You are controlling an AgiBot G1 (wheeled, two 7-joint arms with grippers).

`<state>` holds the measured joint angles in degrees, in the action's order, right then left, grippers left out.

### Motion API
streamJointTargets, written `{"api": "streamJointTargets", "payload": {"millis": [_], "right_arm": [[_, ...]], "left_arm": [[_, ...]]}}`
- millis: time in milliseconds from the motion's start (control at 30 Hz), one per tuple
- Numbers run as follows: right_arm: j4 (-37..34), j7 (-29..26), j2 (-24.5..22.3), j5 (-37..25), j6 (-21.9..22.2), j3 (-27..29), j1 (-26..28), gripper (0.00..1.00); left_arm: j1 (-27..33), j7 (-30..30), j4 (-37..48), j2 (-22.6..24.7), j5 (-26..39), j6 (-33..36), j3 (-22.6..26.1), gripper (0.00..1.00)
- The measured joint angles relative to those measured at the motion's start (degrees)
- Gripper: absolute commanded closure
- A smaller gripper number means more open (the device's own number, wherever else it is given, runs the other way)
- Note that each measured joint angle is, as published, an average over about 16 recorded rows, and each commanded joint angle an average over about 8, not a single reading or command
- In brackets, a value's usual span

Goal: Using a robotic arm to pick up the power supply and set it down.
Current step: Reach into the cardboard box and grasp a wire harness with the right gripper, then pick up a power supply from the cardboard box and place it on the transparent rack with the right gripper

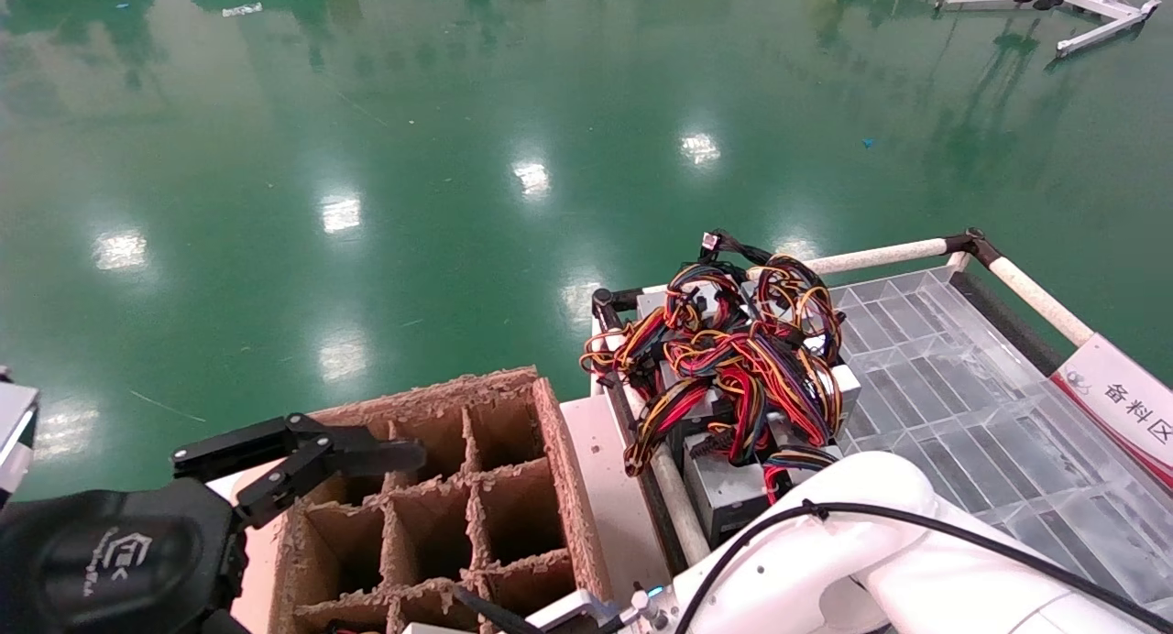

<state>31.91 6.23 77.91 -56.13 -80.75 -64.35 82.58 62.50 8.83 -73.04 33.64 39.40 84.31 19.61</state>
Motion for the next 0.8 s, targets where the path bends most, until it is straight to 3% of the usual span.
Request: {"api": "streamJointTargets", "payload": {"millis": [433, 800], "right_arm": [[-3.49, 1.93, -0.66, 5.79, -2.35, -1.13, 0.09, 1.00], [-7.03, 5.00, -4.63, 15.24, -7.81, 3.14, -0.58, 1.00]], "left_arm": [[0.00, -0.01, 0.00, -0.01, -0.01, -0.01, 0.01, 0.00], [0.01, -0.01, 0.00, -0.01, -0.02, -0.01, 0.03, 0.00]]}}
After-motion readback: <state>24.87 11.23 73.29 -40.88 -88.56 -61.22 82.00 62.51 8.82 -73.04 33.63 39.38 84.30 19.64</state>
